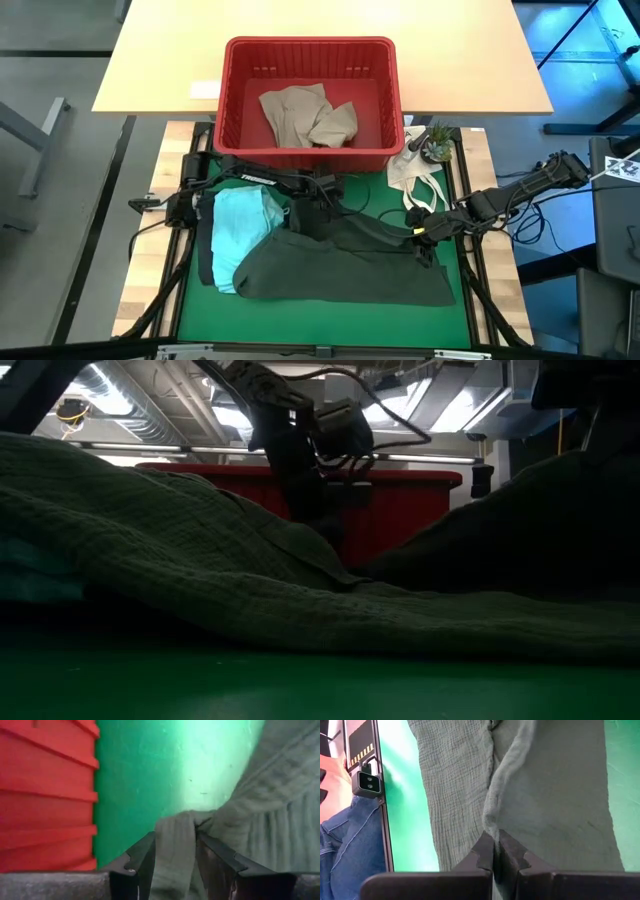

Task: Fold Laundry from Bin
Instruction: Fold the green polo shirt from the red laundry bin

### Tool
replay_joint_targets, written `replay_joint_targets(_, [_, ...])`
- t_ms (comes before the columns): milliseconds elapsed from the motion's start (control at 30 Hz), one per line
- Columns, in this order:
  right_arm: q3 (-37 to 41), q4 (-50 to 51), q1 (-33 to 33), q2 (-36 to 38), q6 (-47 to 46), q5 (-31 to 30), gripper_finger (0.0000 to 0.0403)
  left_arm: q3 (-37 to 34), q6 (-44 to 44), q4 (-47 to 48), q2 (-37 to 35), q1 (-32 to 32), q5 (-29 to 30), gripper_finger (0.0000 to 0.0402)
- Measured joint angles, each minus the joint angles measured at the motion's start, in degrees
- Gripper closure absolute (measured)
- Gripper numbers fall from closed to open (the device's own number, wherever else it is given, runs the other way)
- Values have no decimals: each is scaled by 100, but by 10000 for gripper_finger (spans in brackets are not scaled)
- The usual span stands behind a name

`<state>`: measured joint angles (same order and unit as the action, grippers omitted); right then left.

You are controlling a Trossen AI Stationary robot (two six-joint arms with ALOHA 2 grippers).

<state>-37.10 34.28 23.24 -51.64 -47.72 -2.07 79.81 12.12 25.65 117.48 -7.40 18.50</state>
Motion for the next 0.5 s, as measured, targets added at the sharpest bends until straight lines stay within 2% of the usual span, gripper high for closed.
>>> replay_joint_targets(300, [0, 2, 2, 0, 2, -7, 395, 4, 2, -108, 242, -53, 11, 274])
replay_joint_targets(400, [0, 4, 3, 0, 2, -7, 395, 11, 2, -133, 270, -75, 26, 300])
replay_joint_targets(500, [0, 5, 2, 0, 2, -10, 395, 11, 0, -116, 292, -81, 35, 347])
